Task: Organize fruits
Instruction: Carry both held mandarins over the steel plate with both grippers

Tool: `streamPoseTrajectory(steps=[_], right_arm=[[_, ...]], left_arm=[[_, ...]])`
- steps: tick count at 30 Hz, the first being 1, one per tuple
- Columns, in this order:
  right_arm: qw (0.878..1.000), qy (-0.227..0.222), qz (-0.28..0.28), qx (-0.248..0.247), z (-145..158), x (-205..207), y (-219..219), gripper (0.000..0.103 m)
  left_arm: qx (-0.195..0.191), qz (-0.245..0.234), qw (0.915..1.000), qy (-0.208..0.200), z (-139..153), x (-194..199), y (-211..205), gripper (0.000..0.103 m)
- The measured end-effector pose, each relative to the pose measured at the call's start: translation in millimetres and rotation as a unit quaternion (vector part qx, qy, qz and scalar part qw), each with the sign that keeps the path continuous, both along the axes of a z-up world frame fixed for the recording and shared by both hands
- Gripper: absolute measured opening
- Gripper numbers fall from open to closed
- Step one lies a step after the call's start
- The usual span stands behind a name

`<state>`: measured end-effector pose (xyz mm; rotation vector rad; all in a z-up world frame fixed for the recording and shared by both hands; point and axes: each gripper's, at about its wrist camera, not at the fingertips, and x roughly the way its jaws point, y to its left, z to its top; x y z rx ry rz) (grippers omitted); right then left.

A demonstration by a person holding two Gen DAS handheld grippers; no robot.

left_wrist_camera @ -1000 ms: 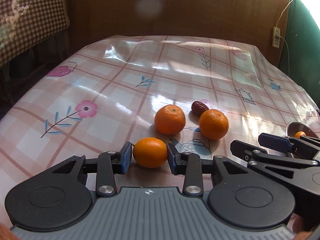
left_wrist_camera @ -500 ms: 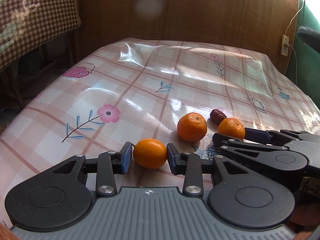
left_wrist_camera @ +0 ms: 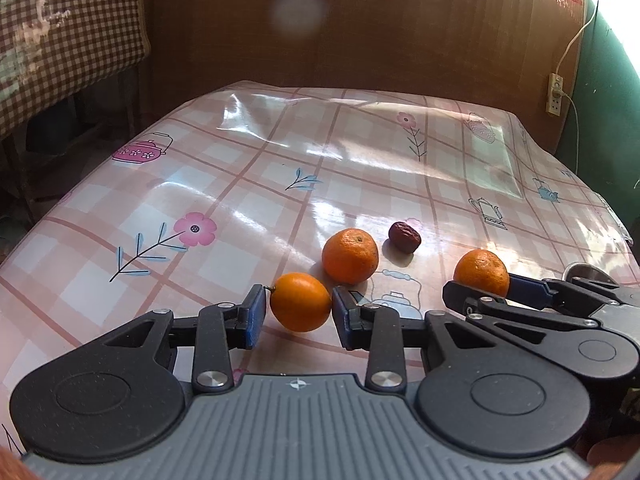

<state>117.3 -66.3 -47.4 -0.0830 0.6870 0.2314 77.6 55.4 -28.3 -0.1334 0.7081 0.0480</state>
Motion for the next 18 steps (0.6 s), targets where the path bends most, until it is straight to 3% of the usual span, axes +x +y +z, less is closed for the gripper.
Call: streamPoseTrajectory(steps=[1, 9, 16, 18], right_arm=[[1.000, 0.000, -0.003, 0.002, 2.1, -3.0, -3.1, 0.043], [1.000, -0.001, -0.022, 0.003, 10.0, -26.4, -19.2, 0.043], [1.000, 0.003, -0.031, 0.001, 7.6, -48.6, -33.0, 0.043], [0.999, 0.004, -0.033, 0.005, 7.6, -52.5, -34.8, 0.043]], left_arm=[[0.000, -0.003, 1.0000, -0.002, 1.9, -1.7, -2.2, 0.032], [0.001, -0.022, 0.9997, -0.007, 1.7, -17.0, -11.6, 0.031], [0.004, -0.046, 0.9989, -0.007, -14.4, -29.9, -13.6, 0.054], [0.009, -0.051, 0.9986, -0.008, -16.1, -26.8, -18.3, 0.055]])
